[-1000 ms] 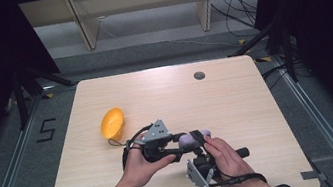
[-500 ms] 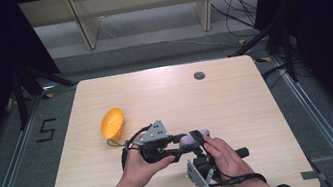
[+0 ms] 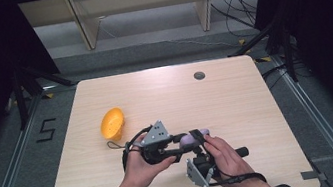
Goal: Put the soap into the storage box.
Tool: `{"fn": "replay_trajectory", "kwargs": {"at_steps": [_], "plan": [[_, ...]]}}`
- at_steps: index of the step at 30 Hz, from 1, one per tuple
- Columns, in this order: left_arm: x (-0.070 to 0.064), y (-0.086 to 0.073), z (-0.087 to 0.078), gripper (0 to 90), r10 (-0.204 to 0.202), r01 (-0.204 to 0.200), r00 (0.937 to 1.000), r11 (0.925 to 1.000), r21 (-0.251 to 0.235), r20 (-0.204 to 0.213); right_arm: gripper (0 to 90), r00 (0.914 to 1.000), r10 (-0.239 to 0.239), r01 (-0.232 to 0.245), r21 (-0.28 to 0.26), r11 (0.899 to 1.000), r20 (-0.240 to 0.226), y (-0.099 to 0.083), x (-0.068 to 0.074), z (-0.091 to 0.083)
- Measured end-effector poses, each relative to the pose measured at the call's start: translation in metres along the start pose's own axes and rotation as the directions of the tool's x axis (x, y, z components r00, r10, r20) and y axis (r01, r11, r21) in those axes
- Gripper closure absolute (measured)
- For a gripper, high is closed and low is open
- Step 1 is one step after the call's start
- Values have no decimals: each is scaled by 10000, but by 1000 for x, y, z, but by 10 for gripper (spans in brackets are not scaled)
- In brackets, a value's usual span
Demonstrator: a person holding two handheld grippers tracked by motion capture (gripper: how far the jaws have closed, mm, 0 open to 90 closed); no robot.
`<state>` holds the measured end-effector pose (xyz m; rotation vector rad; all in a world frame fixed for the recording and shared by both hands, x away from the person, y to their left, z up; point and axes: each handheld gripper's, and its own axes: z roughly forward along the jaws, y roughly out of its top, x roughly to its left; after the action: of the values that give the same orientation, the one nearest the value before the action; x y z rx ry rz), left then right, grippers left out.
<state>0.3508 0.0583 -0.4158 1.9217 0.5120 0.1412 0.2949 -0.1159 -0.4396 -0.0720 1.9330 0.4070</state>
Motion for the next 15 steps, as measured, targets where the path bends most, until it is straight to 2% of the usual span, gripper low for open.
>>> {"fn": "replay_trajectory", "kwargs": {"at_steps": [5,8,10,11,13,14,15], "plan": [[-1,0,-1,592,250,-248,9996,9996,99,-160,489,10000,0,1,83,10000,-67,0,1,2],[0,2,-2,592,195,-194,9996,9998,46,-209,428,10000,10,-10,284,9996,6,-2,-1,3],[1,3,-3,592,204,-200,9990,9997,115,-396,393,9999,131,-130,425,9990,-13,-4,-1,5],[3,3,-4,593,432,-427,9984,9990,143,-375,370,9999,139,-137,461,9988,-41,-5,-1,5],[2,2,-4,592,184,-179,9985,9998,103,-517,363,9999,115,-112,482,9988,-69,-5,-1,6],[3,2,-5,592,424,-418,9977,9991,113,-536,351,9999,89,-86,506,9987,-53,-5,-1,6],[2,2,-5,592,243,-240,9979,9997,65,-600,343,10000,19,-16,511,9987,-54,-6,-1,6]]}}
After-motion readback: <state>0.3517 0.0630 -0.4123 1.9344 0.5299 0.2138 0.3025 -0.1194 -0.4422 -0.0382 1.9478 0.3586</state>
